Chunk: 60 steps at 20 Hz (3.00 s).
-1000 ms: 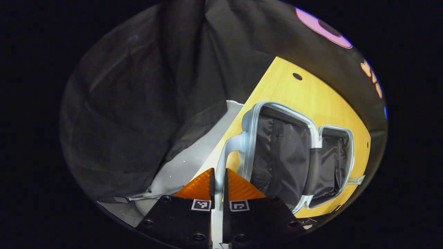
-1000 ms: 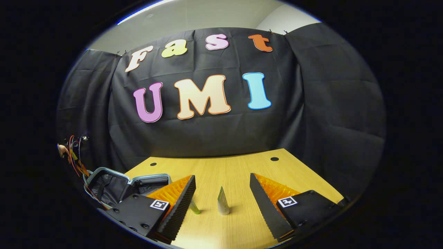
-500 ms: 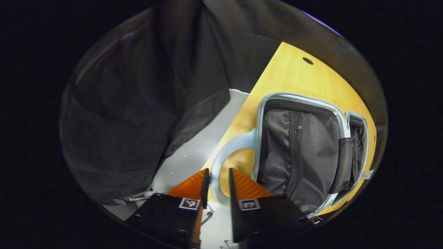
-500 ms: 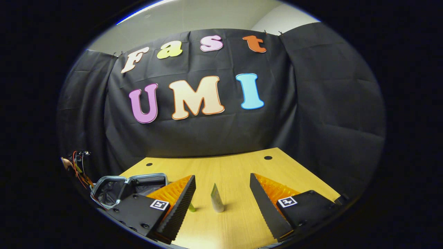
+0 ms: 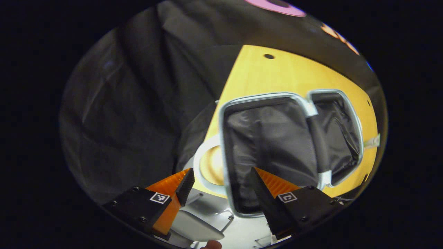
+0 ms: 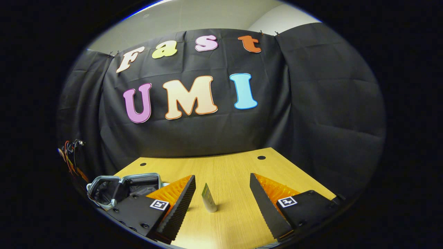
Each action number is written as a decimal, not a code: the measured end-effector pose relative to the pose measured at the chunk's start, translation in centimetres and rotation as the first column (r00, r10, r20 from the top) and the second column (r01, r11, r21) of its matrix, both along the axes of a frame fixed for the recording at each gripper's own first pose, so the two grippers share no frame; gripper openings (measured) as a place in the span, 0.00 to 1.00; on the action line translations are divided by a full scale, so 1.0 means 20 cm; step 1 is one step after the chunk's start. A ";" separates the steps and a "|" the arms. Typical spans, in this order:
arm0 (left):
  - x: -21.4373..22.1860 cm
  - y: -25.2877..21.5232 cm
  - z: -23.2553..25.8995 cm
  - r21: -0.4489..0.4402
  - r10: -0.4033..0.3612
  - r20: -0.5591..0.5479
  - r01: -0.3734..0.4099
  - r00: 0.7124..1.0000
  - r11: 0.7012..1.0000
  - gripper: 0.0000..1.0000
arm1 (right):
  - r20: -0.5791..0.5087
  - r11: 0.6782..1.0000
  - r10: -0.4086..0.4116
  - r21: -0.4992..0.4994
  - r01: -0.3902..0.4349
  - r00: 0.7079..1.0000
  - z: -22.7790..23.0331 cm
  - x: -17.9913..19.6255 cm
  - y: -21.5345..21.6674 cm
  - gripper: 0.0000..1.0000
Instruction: First open the suitcase, pack the skin care products into it, and then close the suitcase.
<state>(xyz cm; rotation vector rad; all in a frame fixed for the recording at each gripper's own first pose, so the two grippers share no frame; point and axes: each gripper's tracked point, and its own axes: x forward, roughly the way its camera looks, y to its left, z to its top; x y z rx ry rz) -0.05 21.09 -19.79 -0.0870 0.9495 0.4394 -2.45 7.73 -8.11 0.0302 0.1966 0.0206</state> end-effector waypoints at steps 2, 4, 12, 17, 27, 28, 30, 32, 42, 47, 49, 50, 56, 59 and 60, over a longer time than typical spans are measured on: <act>0.08 -0.28 0.07 -0.018 -0.108 0.033 0.109 0.994 0.994 1.00 | -0.006 1.000 0.012 -0.002 -0.012 1.000 -0.02 0.01 0.00 0.98; 0.15 -0.58 0.10 -0.045 -0.204 0.070 0.208 0.976 0.977 0.97 | -0.019 1.000 0.027 0.010 -0.027 0.999 -0.04 0.02 0.00 0.98; 0.37 -1.55 0.25 -0.074 -0.451 0.175 0.468 0.875 0.881 0.96 | -0.068 0.997 0.077 0.022 -0.076 0.995 -0.12 0.08 -0.11 0.98; 0.53 -1.89 0.24 -0.043 -0.480 0.259 0.506 0.838 0.861 0.97 | -0.131 0.993 0.121 0.026 -0.119 0.984 -0.22 0.10 -0.22 0.98; 0.97 -2.25 -0.01 0.013 -0.343 0.448 0.378 0.825 0.926 0.96 | -0.271 0.960 0.280 0.080 -0.268 0.921 -0.53 0.24 -0.26 0.98; 1.00 -2.26 -0.05 0.016 -0.326 0.448 0.357 0.832 0.934 0.96 | -0.285 0.954 0.300 0.088 -0.287 0.911 -0.57 0.26 -0.25 0.94; 1.07 -2.27 -0.11 0.008 -0.275 0.474 0.307 0.837 0.952 0.96 | -0.317 0.942 0.337 0.100 -0.322 0.887 -0.66 0.29 -0.23 0.98; 1.11 -2.29 -0.18 -0.016 -0.226 0.483 0.267 0.846 0.964 0.96 | -0.338 0.923 0.382 0.106 -0.369 0.860 -0.73 0.30 -0.18 0.98; 1.30 -2.28 -0.35 -0.014 -0.147 0.500 0.178 0.853 0.984 0.73 | -0.415 0.839 0.525 0.110 -0.532 0.743 -1.07 0.40 0.08 0.98; 1.36 -2.24 -0.43 -0.044 -0.090 0.481 0.127 0.872 0.991 0.59 | -0.419 0.814 0.569 0.163 -0.558 0.708 -1.15 0.45 0.19 0.98; 1.38 -2.23 -0.47 -0.063 -0.063 0.477 0.106 0.876 0.992 0.38 | -0.425 0.810 0.575 0.177 -0.559 0.699 -1.19 0.46 0.22 0.98; 1.38 -2.21 -0.48 -0.071 -0.043 0.480 0.088 0.876 0.994 0.37 | -0.428 0.809 0.576 0.177 -0.561 0.697 -1.20 0.47 0.23 0.98; 1.39 -2.22 -0.47 -0.091 -0.028 0.484 0.082 0.875 0.992 0.24 | -0.401 0.793 0.597 0.168 -0.585 0.695 -1.23 0.52 0.35 0.84; 1.36 -2.25 -0.43 -0.105 -0.028 0.473 0.088 0.880 0.991 0.24 | -0.381 0.795 0.592 0.133 -0.592 0.710 -1.22 0.55 0.38 0.65; 1.35 -2.26 -0.41 -0.113 -0.028 0.474 0.093 0.880 0.989 0.23 | -0.381 0.791 0.593 0.112 -0.601 0.710 -1.22 0.56 0.38 0.60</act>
